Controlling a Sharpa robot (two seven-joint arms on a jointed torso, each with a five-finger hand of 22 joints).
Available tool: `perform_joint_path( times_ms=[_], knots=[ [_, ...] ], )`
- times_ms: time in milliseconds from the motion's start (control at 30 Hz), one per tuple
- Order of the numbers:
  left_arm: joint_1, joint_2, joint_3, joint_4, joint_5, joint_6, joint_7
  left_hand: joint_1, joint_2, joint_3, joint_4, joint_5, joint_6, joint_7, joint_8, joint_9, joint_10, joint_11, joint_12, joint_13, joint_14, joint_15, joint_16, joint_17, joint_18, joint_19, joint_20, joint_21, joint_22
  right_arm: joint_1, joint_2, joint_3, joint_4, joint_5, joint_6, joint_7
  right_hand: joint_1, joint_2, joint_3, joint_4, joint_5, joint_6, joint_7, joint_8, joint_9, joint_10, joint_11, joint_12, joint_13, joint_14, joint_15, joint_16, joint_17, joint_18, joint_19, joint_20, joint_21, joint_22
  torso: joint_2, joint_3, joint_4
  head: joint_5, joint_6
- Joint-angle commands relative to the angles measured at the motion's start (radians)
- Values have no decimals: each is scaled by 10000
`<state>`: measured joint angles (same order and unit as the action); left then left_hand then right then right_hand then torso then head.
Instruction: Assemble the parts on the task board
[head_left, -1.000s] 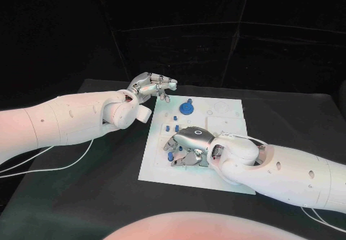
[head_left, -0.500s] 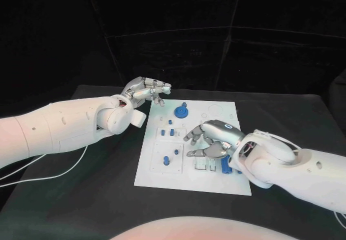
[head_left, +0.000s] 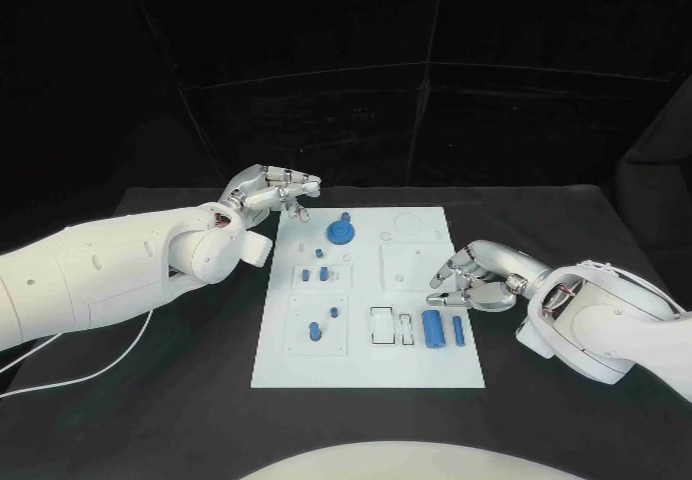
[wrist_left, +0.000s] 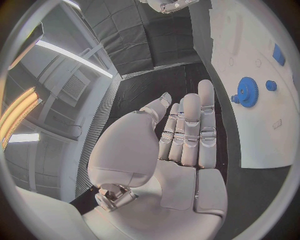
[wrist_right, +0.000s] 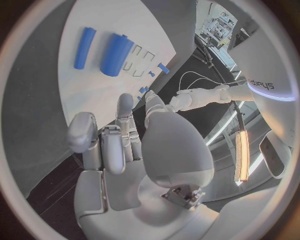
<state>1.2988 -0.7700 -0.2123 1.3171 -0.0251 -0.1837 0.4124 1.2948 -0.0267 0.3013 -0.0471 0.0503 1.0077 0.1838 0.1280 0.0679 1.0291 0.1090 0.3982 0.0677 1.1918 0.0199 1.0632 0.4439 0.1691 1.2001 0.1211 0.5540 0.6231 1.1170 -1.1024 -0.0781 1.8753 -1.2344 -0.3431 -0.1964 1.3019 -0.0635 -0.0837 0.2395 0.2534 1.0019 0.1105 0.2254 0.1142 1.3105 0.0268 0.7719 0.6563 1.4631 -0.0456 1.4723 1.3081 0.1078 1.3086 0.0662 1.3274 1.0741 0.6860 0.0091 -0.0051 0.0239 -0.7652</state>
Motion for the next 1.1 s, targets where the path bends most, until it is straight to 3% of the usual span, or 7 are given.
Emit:
perform_joint_path(
  times_ms=[33,133,300,433,533,733,1100],
  knots=[
    [15,-32,2,57,27,-46,158,-16,69,-6,60,-6,-96,-6,45,3,-81,-18,54,15,-52,38,36,-13,129,75,14,-39,-14,-54,-70,-8,135,-269,616,-1577,-11,114,-312,197,-12,-126,10,164,29,32,-2,1000,1234,688,-3,45,484,-110,23,18,41,26,-12,-2,-44,-126,38],
    [14,-42,2,69,27,-44,167,-2,68,-3,53,-6,-90,-10,54,6,-75,-22,63,17,-54,35,40,-15,130,78,14,-41,-17,-111,-88,-12,192,-687,756,-1930,-111,91,-572,394,-218,-114,-13,306,63,-78,-7,1093,1454,678,22,30,448,-91,-18,8,8,-27,-29,-17,-29,-220,19],
    [14,-66,1,88,27,-36,173,-2,68,-3,53,-6,-90,-10,54,6,-75,-22,63,17,-54,35,40,-15,130,78,14,-41,-17,-200,-14,-19,215,-1257,903,-2347,-271,76,-835,498,-377,-2,-65,475,130,59,-41,1549,2079,691,-2,65,526,-104,18,-5,38,52,-24,-14,-26,-217,20],
    [14,-81,1,99,27,-18,166,-2,68,-3,53,-6,-90,-10,54,6,-75,-22,63,17,-54,35,40,-15,130,78,14,-41,-17,-288,91,-22,215,-1604,1014,-2667,-589,147,-1086,504,-375,41,-114,609,210,817,-98,3439,4185,760,-40,241,906,-119,73,-49,82,148,-18,-16,-19,-186,30],
    [14,-95,0,102,27,-4,154,-2,68,-3,53,-6,-90,-10,54,6,-75,-22,63,17,-54,35,40,-15,130,78,14,-41,-17,-343,152,-22,219,-1828,1042,-2888,-984,70,-1235,535,-399,115,-159,738,308,1281,-125,4746,5632,842,-66,453,1376,-159,182,-67,175,341,-10,-4,-28,-209,28],
    [14,-115,-1,109,27,44,98,3,61,-6,51,-7,-88,-10,63,7,-74,-23,71,19,-57,34,44,-17,130,81,13,-43,-20,-385,221,-23,228,-2092,1219,-3181,-1549,-116,-1204,549,-394,216,-215,906,463,1510,-165,5461,6464,896,-93,596,1699,-204,314,-90,294,581,1,-18,-29,-213,1],
    [13,-125,-3,112,27,82,43,-5,47,-18,56,-7,-98,-4,65,6,-83,-17,73,18,-61,35,48,-20,130,82,13,-47,-24,-518,695,-23,42,-2220,1386,-3299,-1581,-224,-1030,538,-321,191,-225,967,573,1564,-173,5686,6761,928,-102,674,1877,-230,382,-104,364,717,4,-19,-35,-171,-5]
  ],
)
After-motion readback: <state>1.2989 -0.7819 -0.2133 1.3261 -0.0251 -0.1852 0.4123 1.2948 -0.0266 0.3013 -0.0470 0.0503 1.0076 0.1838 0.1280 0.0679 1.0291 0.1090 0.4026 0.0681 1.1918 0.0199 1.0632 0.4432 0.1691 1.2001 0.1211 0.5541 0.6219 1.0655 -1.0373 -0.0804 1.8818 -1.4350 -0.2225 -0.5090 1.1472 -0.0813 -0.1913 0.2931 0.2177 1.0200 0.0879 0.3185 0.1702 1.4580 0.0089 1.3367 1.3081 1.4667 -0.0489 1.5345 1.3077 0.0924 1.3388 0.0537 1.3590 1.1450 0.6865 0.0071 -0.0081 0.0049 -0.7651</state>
